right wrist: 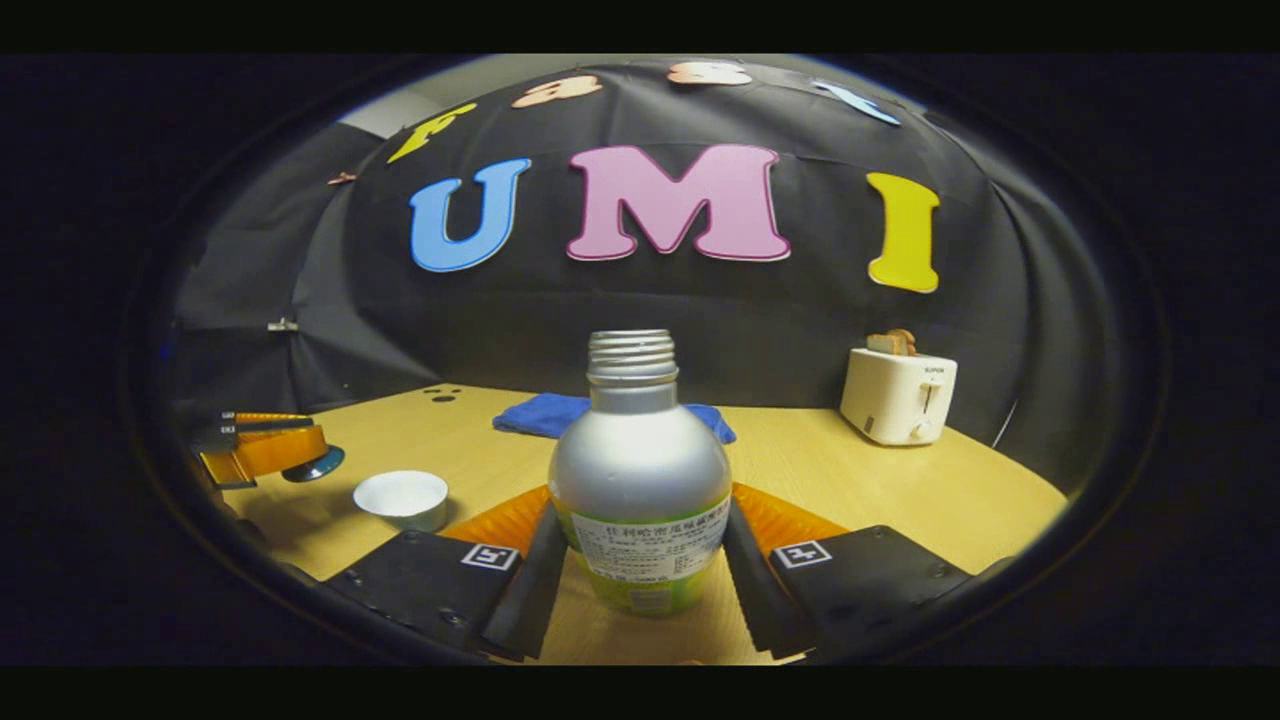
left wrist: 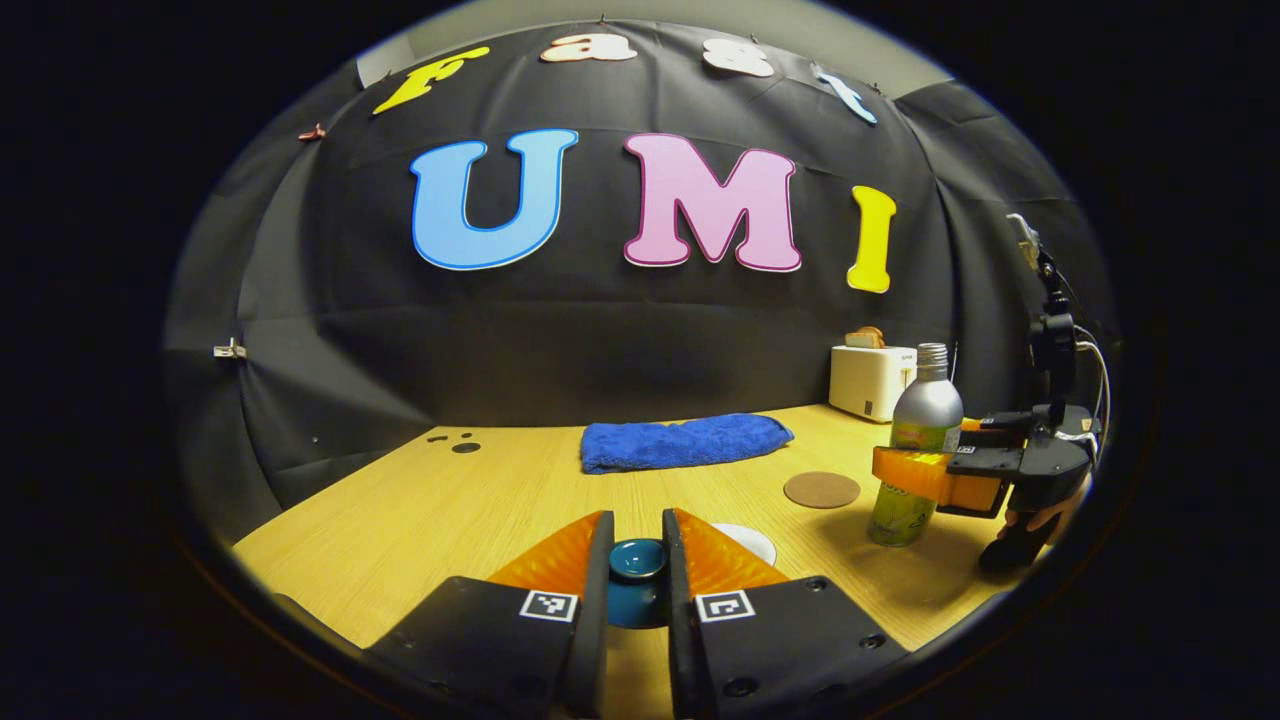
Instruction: Open the teacup lid with one hand, grasp the water bottle and pour water into the teacup with the other hand; after pouring, place the water bottle on the coaster and then close the teacup lid.
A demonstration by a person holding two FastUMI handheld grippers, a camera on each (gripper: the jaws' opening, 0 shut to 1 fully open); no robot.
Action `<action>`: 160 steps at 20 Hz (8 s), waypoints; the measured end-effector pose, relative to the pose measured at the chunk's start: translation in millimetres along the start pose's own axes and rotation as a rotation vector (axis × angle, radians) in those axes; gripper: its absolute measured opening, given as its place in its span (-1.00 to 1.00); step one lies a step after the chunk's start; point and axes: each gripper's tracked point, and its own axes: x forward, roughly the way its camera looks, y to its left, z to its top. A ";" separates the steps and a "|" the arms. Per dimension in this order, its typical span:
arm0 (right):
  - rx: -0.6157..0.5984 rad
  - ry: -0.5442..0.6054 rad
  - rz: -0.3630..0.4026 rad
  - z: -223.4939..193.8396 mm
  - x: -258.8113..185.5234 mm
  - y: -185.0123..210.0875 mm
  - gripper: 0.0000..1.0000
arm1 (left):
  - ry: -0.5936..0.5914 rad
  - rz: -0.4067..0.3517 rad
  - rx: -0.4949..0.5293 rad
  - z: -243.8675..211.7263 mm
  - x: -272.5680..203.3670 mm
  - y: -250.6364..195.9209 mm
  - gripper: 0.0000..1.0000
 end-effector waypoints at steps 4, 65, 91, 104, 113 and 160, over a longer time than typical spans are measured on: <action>-0.158 0.004 -0.017 7.2 5.6 -2.3 0.54 | -0.010 0.016 -0.003 1.0 -4.1 13.9 -0.42; -1.753 -0.285 0.002 6.1 59.9 95.9 0.53 | -0.014 0.022 -0.131 -6.9 -32.8 84.1 -0.41; -1.960 -0.427 -0.100 46.5 58.4 99.8 0.53 | -0.011 -0.001 -0.143 -7.6 -35.8 77.7 -0.41; -1.970 -0.463 -0.170 72.8 54.0 90.4 0.52 | -0.003 -0.017 -0.151 -6.6 -36.5 73.4 -0.41; -2.014 -0.493 -0.170 68.3 50.2 97.6 0.52 | -0.005 -0.021 -0.148 -4.6 -38.0 70.8 -0.41; -1.984 -0.502 -0.111 58.5 39.5 107.6 0.53 | 0.005 0.015 -0.117 -2.2 -53.9 77.1 -0.41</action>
